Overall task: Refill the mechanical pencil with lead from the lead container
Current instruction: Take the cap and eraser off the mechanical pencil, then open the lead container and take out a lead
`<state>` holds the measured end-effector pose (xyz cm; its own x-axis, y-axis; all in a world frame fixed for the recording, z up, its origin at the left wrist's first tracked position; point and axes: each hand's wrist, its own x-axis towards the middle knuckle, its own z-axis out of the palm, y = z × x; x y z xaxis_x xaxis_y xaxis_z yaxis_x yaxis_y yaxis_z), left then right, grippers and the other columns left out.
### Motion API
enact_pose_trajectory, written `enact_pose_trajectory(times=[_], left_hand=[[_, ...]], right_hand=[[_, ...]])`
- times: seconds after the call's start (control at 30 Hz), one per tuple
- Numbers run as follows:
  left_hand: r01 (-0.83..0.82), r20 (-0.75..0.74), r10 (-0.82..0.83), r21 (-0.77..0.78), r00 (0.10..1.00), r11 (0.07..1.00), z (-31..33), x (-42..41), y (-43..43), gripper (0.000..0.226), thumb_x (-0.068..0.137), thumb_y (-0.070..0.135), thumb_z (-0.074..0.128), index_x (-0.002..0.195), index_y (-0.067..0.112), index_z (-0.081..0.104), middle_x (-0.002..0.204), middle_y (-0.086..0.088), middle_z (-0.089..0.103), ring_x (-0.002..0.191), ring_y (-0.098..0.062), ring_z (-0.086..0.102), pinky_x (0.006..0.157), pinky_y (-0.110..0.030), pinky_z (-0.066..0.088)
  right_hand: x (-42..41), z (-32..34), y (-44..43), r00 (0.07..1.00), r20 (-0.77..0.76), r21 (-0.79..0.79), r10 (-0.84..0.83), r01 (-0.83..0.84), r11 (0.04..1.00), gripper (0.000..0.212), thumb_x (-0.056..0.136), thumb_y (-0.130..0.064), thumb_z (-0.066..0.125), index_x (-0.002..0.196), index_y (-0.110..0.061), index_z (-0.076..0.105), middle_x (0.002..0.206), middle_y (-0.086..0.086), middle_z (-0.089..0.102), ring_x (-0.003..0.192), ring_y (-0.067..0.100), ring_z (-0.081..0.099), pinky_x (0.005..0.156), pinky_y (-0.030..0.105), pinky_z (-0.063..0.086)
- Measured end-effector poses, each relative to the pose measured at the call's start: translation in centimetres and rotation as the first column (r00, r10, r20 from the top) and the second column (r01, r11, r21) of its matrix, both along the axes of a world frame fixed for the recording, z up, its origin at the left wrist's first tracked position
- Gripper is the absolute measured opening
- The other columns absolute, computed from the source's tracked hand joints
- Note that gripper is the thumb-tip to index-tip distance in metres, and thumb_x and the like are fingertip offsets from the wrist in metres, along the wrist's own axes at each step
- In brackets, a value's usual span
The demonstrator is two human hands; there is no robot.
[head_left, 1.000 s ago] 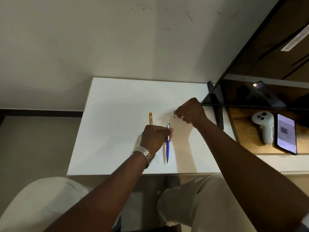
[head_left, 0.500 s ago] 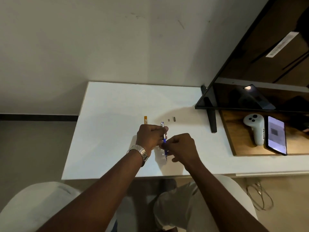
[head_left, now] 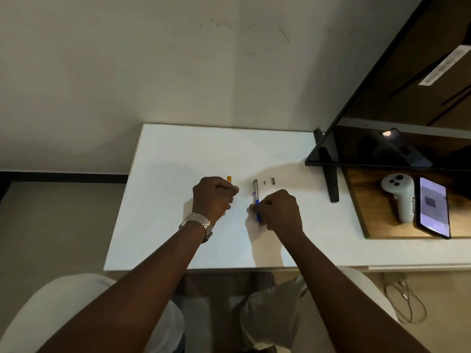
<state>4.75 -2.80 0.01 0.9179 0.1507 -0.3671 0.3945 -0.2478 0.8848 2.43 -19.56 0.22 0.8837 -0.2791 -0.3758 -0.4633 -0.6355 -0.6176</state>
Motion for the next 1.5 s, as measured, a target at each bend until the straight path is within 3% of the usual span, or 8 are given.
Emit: enact_pose_trajectory(times=[0.2, 0.33, 0.5, 0.7, 0.97, 1.23, 1.4, 1.5], left_hand=[[0.078, 0.121, -0.117, 0.288, 0.986, 0.955, -0.6, 2.2, 0.9, 0.014, 0.084, 0.015, 0.084, 0.078, 0.003, 0.081, 0.083, -0.015, 0.08, 0.086, -0.035, 0.075, 0.082, -0.042, 0.061], [0.149, 0.042, -0.179, 0.39, 0.983, 0.909, -1.0, 3.4, 1.1, 0.024, 0.083, 0.027, 0.086, 0.079, 0.004, 0.08, 0.081, -0.011, 0.078, 0.086, -0.029, 0.074, 0.076, -0.03, 0.053], [0.218, -0.053, -0.219, 0.477, 0.974, 0.851, -0.8, 4.7, 0.6, 0.031, 0.076, 0.035, 0.088, 0.081, 0.006, 0.077, 0.085, -0.01, 0.078, 0.086, -0.031, 0.075, 0.078, -0.036, 0.061], [0.284, -0.141, -0.247, 0.513, 0.959, 0.81, 0.1, 4.9, 0.1, 0.021, 0.067, 0.023, 0.08, 0.07, 0.01, 0.064, 0.077, -0.009, 0.071, 0.077, -0.033, 0.075, 0.064, -0.033, 0.059], [0.21, -0.171, -0.172, 0.233, 0.97, 0.95, -0.3, 3.8, 0.8, 0.029, 0.065, 0.022, 0.078, 0.076, -0.004, 0.078, 0.07, -0.016, 0.079, 0.072, -0.034, 0.08, 0.077, -0.05, 0.068], [0.07, -0.232, -0.103, -0.145, 0.967, 0.987, -1.0, 2.6, 1.6, 0.024, 0.074, 0.014, 0.086, 0.073, -0.007, 0.074, 0.058, -0.015, 0.063, 0.053, -0.025, 0.05, 0.051, -0.027, 0.041], [0.078, -0.201, -0.116, -0.188, 0.973, 0.979, -0.1, 2.7, 1.5, 0.022, 0.079, 0.026, 0.089, 0.084, 0.006, 0.083, 0.073, -0.008, 0.081, 0.057, -0.015, 0.073, 0.054, -0.023, 0.056], [0.055, -0.187, -0.102, -0.239, 0.977, 0.969, 0.6, 2.7, 1.4, 0.019, 0.082, 0.022, 0.088, 0.091, 0.006, 0.083, 0.086, -0.009, 0.084, 0.064, -0.007, 0.078, 0.052, -0.019, 0.057]], right_hand=[[1.0, 0.2, 0.8, 0.998, -0.034, -0.211, 0.049, -0.055, 0.976, 0.029, 0.082, -0.033, 0.075, 0.067, -0.011, 0.062, 0.065, 0.004, 0.058, 0.069, 0.028, 0.059, 0.059, 0.026, 0.038], [1.5, 0.2, 1.4, 0.99, -0.039, -0.351, 0.133, -0.138, 0.926, 0.021, 0.083, -0.033, 0.07, 0.089, -0.014, 0.074, 0.087, 0.005, 0.071, 0.087, 0.031, 0.069, 0.066, 0.028, 0.043], [1.4, 0.1, 1.6, 0.976, -0.022, -0.457, 0.217, -0.202, 0.866, 0.014, 0.082, -0.025, 0.065, 0.085, -0.013, 0.071, 0.077, 0.002, 0.057, 0.085, 0.032, 0.069, 0.062, 0.028, 0.035], [1.9, 0.0, 1.5, 0.986, -0.035, -0.405, 0.162, -0.163, 0.9, 0.023, 0.082, -0.031, 0.071, 0.095, -0.012, 0.073, 0.096, 0.009, 0.073, 0.094, 0.033, 0.071, 0.069, 0.028, 0.046], [2.1, 0.1, 0.1, 0.996, -0.082, -0.164, 0.02, -0.033, 0.986, 0.038, 0.076, -0.041, 0.087, 0.079, -0.004, 0.078, 0.076, 0.011, 0.078, 0.076, 0.028, 0.076, 0.074, 0.035, 0.063], [1.7, -0.5, -0.4, 0.996, -0.057, -0.007, -0.064, 0.064, 0.998, 0.043, 0.079, -0.037, 0.089, 0.074, 0.004, 0.077, 0.059, 0.013, 0.075, 0.057, 0.028, 0.077, 0.069, 0.046, 0.067], [1.6, -0.2, -0.7, 0.995, -0.041, 0.002, -0.087, 0.087, 0.996, 0.04, 0.081, -0.041, 0.087, 0.068, -0.005, 0.075, 0.061, 0.008, 0.075, 0.048, 0.019, 0.073, 0.062, 0.034, 0.066], [1.0, 0.5, -0.4, 0.984, 0.102, 0.163, -0.143, 0.125, 0.979, 0.029, 0.084, -0.036, 0.086, 0.065, -0.018, 0.074, 0.063, 0.003, 0.076, 0.047, 0.015, 0.073, 0.048, 0.027, 0.06]])
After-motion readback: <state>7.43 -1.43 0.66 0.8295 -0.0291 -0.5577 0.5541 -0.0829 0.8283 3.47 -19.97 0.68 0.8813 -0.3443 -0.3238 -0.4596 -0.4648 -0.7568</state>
